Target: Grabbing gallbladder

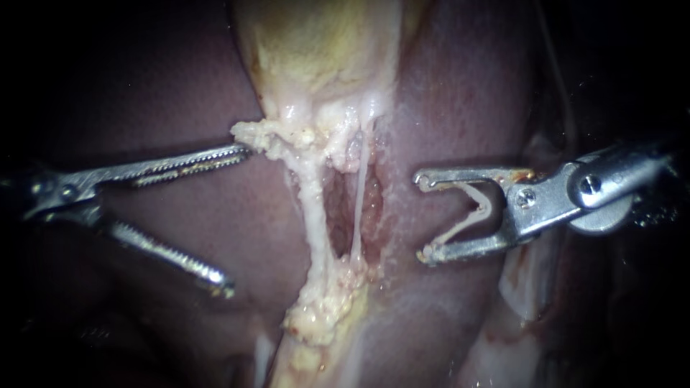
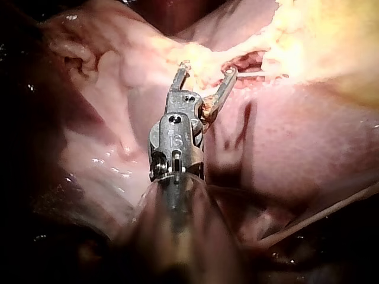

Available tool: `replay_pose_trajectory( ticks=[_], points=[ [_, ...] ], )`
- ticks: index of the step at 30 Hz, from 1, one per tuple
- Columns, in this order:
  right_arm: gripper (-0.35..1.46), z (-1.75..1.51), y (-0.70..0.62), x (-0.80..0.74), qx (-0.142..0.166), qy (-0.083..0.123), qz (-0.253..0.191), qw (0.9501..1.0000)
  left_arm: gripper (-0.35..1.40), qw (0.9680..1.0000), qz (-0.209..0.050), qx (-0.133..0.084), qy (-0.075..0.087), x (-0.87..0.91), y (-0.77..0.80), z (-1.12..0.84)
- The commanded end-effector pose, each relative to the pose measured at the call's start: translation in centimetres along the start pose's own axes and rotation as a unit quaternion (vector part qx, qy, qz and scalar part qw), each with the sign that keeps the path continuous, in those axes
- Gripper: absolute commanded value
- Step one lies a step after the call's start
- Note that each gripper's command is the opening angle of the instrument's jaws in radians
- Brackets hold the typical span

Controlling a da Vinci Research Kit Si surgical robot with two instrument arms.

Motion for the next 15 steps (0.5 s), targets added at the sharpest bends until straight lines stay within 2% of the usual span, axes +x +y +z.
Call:
replay_pose_trajectory(
  ticks=[1, 5, 10, 15],
  points=[
    [0.50, 0.00, 0.00, 0.00, 0.000, 0.000, 0.000, 1.0000, 0.86, 1.0000, 0.000, 0.000, 0.000, 0.01, -0.01, 0.00],
    [0.50, -0.01, -0.01, 0.00, 0.001, 0.000, 0.000, 1.0000, 0.84, 0.9998, -0.011, 0.014, -0.003, 0.03, -0.10, -0.04],
    [0.50, -0.01, -0.02, 0.01, 0.001, 0.000, -0.001, 1.0000, 0.74, 0.9985, -0.024, 0.048, -0.009, 0.06, -0.43, -0.04],
    [0.50, -0.01, -0.02, 0.01, 0.001, 0.000, -0.001, 1.0000, 0.71, 0.9967, -0.037, 0.071, -0.013, -0.05, -0.70, 0.00]
  ],
)
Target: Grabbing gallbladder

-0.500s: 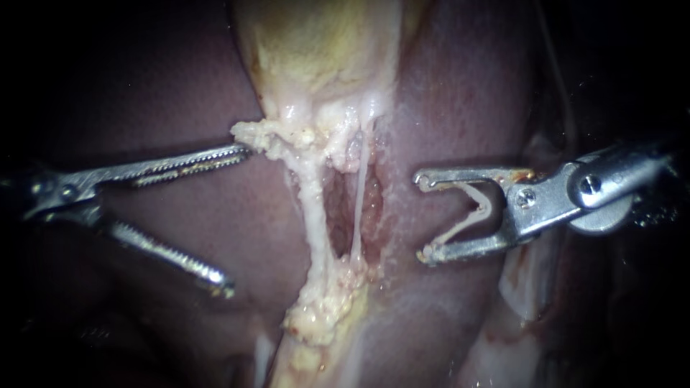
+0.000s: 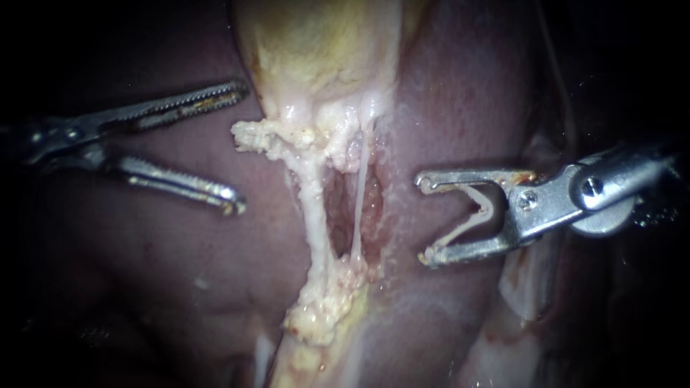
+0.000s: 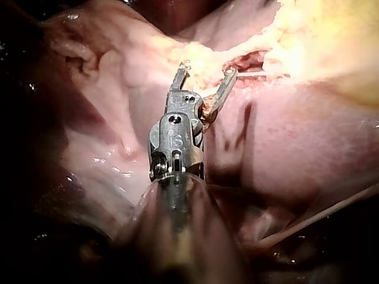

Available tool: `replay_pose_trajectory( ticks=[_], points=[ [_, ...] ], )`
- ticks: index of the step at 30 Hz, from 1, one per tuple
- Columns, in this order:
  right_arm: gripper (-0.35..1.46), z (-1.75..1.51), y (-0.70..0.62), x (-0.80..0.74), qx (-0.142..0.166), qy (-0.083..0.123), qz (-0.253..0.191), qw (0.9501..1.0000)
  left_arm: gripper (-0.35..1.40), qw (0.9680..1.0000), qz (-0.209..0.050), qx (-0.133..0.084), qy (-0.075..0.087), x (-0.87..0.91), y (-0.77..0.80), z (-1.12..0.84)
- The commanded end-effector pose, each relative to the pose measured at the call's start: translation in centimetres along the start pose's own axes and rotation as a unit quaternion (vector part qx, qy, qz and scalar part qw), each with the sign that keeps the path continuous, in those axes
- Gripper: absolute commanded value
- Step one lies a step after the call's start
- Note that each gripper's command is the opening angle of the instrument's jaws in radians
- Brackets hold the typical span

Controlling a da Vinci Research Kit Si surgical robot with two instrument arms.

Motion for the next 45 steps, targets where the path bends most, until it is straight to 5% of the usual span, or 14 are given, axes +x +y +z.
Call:
replay_pose_trajectory(
  ticks=[1, 6, 13, 16, 17, 23, 27, 33, 39, 45],
  points=[
    [0.50, 0.00, 0.00, 0.00, 0.000, 0.000, 0.000, 1.0000, 0.66, 1.0000, -0.007, 0.004, 0.000, -0.03, -0.04, 0.03],
    [0.50, 0.01, 0.00, 0.01, 0.000, 0.000, 0.000, 1.0000, 0.41, 0.9980, -0.061, 0.016, 0.000, -0.10, -0.12, 0.14],
    [0.50, 0.01, 0.00, 0.01, 0.000, 0.000, 0.000, 1.0000, 0.12, 0.9902, -0.136, 0.028, 0.003, -0.15, -0.08, 0.23],
    [0.50, 0.01, 0.00, 0.01, 0.000, 0.000, 0.000, 1.0000, -0.13, 0.9880, -0.151, 0.033, 0.002, -0.17, -0.06, 0.27],
    [0.50, 0.01, 0.00, 0.01, 0.000, 0.000, 0.000, 1.0000, -0.35, 0.9870, -0.157, 0.035, 0.001, -0.18, -0.05, 0.28],
    [0.50, 0.00, 0.00, 0.00, 0.000, 0.000, 0.000, 1.0000, -0.35, 0.9808, -0.188, 0.040, -0.031, -0.21, 0.05, 0.20],
    [0.50, 0.00, 0.00, 0.00, 0.000, 0.000, 0.000, 1.0000, -0.35, 0.9797, -0.190, 0.040, -0.050, -0.11, 0.07, 0.13],
    [0.50, -0.01, 0.00, 0.00, 0.000, 0.000, 0.000, 1.0000, -0.35, 0.9783, -0.198, 0.034, -0.052, 0.14, 0.00, -0.06],
    [0.50, -0.01, 0.00, 0.00, 0.000, 0.000, 0.000, 1.0000, -0.35, 0.9776, -0.206, 0.034, -0.023, 0.49, -0.13, -0.33],
    [0.50, -0.01, 0.01, 0.00, 0.000, 0.000, 0.000, 1.0000, -0.35, 0.9785, -0.202, 0.039, -0.012, 0.62, -0.17, -0.46]
  ],
)
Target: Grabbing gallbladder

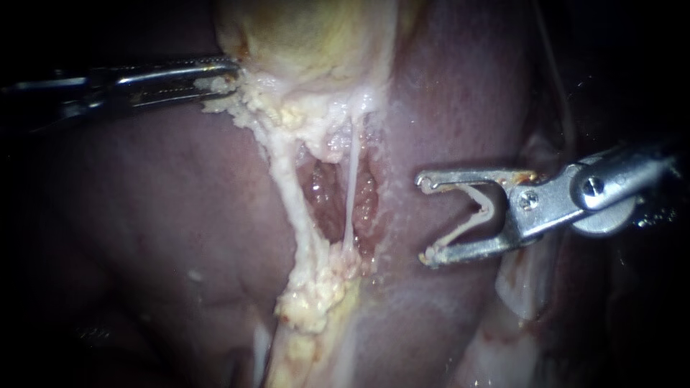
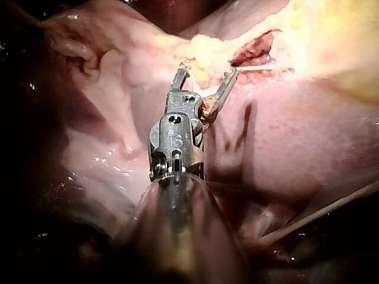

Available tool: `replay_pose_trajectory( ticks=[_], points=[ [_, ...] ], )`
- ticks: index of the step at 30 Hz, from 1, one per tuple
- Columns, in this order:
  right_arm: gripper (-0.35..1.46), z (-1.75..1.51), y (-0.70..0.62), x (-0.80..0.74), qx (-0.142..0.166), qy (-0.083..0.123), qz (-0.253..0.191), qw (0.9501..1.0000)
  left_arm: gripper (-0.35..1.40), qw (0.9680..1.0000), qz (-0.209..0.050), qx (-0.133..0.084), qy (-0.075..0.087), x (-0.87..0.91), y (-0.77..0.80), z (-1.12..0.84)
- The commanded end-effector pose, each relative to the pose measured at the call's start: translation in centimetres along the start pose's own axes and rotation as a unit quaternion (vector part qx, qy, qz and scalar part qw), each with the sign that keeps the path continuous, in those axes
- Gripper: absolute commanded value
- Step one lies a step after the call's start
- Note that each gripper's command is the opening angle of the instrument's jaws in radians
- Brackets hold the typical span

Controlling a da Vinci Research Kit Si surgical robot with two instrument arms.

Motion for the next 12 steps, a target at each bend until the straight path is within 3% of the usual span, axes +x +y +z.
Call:
replay_pose_trajectory(
  ticks=[1, 12],
  points=[
    [0.50, 0.00, 0.00, 0.00, 0.000, 0.000, 0.000, 1.0000, -0.35, 1.0000, -0.001, 0.002, 0.001, 0.01, 0.00, 0.00],
    [0.50, 0.00, 0.01, 0.00, 0.000, 0.000, 0.001, 1.0000, -0.35, 0.9999, -0.001, 0.010, 0.003, -0.02, 0.00, -0.01]
  ],
)
